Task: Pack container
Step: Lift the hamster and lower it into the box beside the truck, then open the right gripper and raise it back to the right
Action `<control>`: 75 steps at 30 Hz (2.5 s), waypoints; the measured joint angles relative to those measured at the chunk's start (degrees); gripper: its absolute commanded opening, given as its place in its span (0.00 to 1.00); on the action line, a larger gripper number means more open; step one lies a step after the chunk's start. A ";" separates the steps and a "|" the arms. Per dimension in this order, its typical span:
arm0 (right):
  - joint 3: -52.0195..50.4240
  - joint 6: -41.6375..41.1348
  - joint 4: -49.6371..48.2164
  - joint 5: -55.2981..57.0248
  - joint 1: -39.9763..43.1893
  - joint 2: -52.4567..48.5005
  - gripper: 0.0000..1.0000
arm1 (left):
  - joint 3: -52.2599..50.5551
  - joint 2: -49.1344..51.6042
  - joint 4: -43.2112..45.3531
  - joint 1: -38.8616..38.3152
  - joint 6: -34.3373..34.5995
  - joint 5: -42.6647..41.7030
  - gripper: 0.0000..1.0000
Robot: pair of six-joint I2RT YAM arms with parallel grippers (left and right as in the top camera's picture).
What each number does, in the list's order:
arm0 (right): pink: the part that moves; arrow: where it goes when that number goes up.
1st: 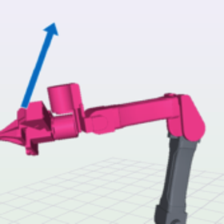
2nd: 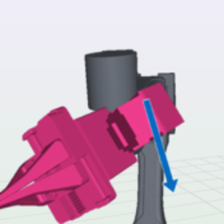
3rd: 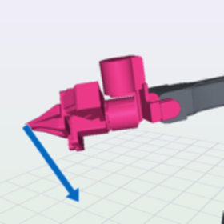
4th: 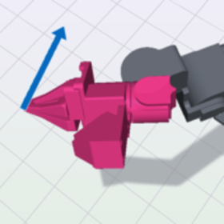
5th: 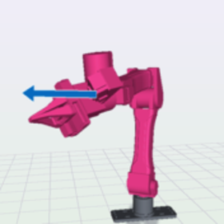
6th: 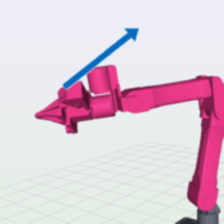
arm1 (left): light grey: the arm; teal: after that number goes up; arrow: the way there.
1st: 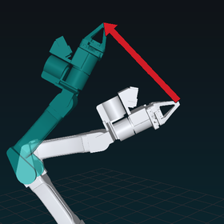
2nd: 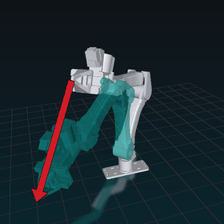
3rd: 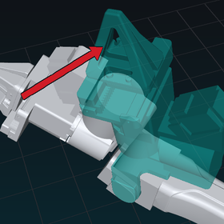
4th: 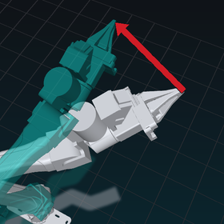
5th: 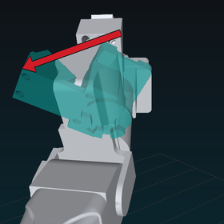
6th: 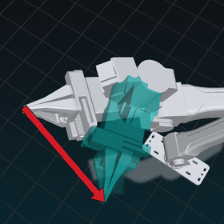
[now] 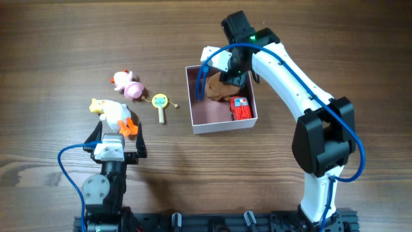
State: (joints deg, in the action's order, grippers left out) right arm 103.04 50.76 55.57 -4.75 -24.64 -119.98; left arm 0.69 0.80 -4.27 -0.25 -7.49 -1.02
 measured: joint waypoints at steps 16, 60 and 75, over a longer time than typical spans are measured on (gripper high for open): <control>1.57 -34.91 -8.90 7.65 2.71 6.62 0.04 | 0.00 0.00 0.00 0.00 0.00 0.00 1.00; 3.37 -50.64 -8.79 13.94 4.81 -2.71 0.30 | 0.00 0.00 0.00 0.00 0.00 0.00 1.00; 5.64 -53.13 -2.27 14.47 18.14 -2.45 0.87 | 0.00 0.00 0.00 0.00 0.00 0.00 1.00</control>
State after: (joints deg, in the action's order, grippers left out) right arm 108.68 -2.37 53.30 9.72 -6.50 -122.43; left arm 0.69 0.80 -4.27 -0.25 -7.49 -1.02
